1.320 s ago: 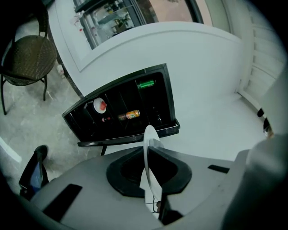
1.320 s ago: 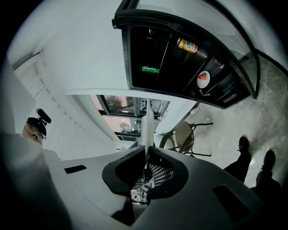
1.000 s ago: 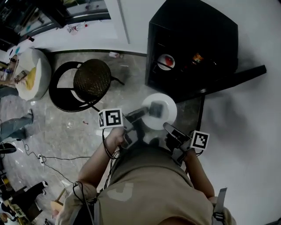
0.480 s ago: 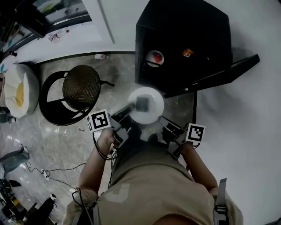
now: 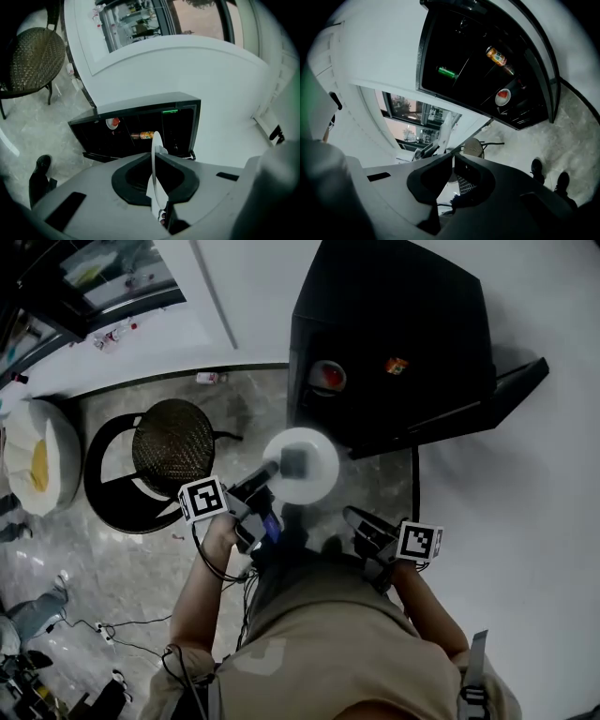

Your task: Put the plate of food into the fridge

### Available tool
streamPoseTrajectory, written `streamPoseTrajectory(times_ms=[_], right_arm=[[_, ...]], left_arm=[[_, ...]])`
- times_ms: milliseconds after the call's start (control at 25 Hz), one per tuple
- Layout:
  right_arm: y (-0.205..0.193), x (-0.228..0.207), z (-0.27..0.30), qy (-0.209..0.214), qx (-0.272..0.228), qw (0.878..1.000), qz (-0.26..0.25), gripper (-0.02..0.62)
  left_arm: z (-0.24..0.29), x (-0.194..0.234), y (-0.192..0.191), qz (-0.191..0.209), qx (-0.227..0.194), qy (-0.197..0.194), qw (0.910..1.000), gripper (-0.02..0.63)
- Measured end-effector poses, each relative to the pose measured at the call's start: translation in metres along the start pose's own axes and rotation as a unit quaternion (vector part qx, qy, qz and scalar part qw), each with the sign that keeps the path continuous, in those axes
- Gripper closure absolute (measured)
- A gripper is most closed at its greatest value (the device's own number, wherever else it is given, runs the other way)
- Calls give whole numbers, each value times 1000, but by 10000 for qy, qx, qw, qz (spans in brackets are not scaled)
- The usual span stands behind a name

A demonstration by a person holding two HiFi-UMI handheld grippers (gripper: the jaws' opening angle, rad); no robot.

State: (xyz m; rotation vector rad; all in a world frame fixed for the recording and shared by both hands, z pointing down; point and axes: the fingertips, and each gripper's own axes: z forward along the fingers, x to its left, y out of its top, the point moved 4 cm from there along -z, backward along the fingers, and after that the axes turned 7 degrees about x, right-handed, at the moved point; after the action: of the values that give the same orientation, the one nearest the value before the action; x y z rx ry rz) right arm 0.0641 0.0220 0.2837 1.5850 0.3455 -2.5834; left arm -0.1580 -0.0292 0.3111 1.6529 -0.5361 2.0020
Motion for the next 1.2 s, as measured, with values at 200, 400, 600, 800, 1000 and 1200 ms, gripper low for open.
streamPoseTrajectory(times_ms=[200,400,600,800,1000,1200], right_arm=[[9,-2,-10,-94,-285,9995,57,565],[4,-13,-14,-80,-427,9983,385,565],[-4,-15,-13,-67,-161,9998,35,565],[-10,-10,3,145,-31,9999,86,565],[-10,-5,8,259,-48,9995,162,565],[-13,-1,10,328,-58,9989,333,565]], left_arm=[[0,1,29,274,216,105,9993,588],[5,18,54,484,452,231,9975,588],[8,33,61,758,634,359,9945,588],[9,43,64,600,621,207,9961,588],[12,53,54,475,587,166,9970,588],[13,68,58,599,630,390,9954,588]])
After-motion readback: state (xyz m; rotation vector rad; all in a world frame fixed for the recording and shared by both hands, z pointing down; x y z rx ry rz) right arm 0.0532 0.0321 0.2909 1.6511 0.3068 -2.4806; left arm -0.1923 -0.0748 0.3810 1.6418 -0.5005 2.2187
